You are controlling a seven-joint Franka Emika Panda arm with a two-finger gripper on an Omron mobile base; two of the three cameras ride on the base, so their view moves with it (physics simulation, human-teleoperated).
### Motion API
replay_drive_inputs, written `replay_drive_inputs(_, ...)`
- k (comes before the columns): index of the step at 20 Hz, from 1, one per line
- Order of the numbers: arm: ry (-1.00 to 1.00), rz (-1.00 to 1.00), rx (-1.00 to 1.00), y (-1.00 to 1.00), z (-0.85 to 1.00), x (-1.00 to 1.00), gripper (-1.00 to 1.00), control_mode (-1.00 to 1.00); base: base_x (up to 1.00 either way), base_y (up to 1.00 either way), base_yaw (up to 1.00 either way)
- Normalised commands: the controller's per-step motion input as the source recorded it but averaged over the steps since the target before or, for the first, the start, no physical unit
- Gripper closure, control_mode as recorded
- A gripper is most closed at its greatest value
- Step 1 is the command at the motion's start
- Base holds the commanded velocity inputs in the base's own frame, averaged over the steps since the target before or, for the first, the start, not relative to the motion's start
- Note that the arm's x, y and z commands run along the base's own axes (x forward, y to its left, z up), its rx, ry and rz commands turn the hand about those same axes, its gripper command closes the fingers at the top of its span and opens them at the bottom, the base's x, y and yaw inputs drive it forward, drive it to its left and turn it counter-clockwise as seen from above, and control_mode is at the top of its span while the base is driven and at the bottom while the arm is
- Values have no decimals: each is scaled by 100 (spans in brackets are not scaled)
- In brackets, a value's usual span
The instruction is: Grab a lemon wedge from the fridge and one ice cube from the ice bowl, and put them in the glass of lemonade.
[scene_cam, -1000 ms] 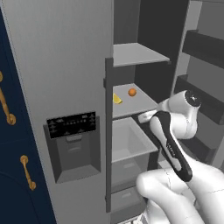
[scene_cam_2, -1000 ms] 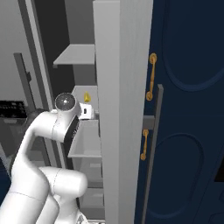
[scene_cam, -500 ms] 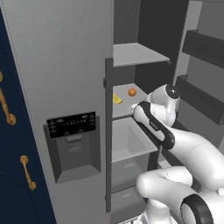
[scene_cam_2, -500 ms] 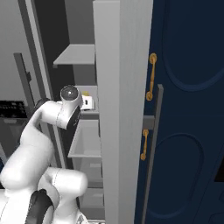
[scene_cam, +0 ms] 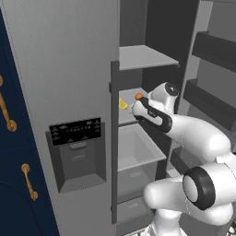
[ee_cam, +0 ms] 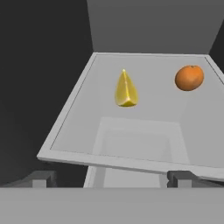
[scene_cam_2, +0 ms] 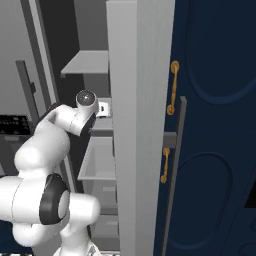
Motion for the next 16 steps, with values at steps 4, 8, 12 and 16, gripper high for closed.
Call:
replay_drive_inputs(4,0,4,0,0,0,50,-100,-100,0,0,0)
replay_drive_inputs(8,0,4,0,0,-2,57,-100,-100,0,0,0)
replay_drive_inputs(12,0,2,0,0,-11,59,-100,-100,0,0,0)
replay_drive_inputs(16,0,1,0,0,-28,59,-100,-100,0,0,0)
